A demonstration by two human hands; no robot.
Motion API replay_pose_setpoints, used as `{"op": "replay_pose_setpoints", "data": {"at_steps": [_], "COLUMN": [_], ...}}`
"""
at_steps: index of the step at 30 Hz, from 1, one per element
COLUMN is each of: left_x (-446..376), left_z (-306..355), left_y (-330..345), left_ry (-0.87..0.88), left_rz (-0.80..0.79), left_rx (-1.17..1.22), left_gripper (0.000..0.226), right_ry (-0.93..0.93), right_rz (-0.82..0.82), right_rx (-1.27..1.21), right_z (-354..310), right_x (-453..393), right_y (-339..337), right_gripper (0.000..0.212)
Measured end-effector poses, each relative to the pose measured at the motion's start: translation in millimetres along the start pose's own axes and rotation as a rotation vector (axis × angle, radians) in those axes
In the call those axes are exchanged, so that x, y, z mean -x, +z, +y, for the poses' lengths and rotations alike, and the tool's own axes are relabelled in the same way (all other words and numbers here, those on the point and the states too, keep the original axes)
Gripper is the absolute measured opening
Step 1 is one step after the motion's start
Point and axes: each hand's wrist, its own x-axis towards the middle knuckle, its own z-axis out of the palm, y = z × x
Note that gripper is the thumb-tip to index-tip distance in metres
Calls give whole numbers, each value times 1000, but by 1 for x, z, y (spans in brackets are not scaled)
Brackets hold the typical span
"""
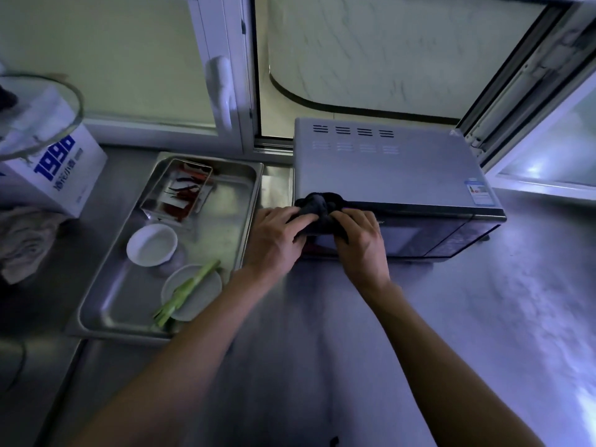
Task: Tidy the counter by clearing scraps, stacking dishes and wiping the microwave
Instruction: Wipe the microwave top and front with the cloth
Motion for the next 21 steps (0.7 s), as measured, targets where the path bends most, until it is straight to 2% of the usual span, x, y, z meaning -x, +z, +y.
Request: {"op": "replay_pose_setpoints", "data": {"at_steps": [11,15,21], "left_x": [40,48,74], "left_z": [60,114,220], "left_y": [21,41,83], "left_ry": [135,226,364], "left_rz": [-68,-93,-178], "left_rx": [56,102,190], "left_gripper": [48,51,41], "right_ry": [127,222,383], "right_rz": [47,78,125], "right_rx": [16,33,80], "right_z": [16,41,88], "right_x": [89,133,220], "right_y": [-51,-92,-167], "right_gripper": [35,39,40]}}
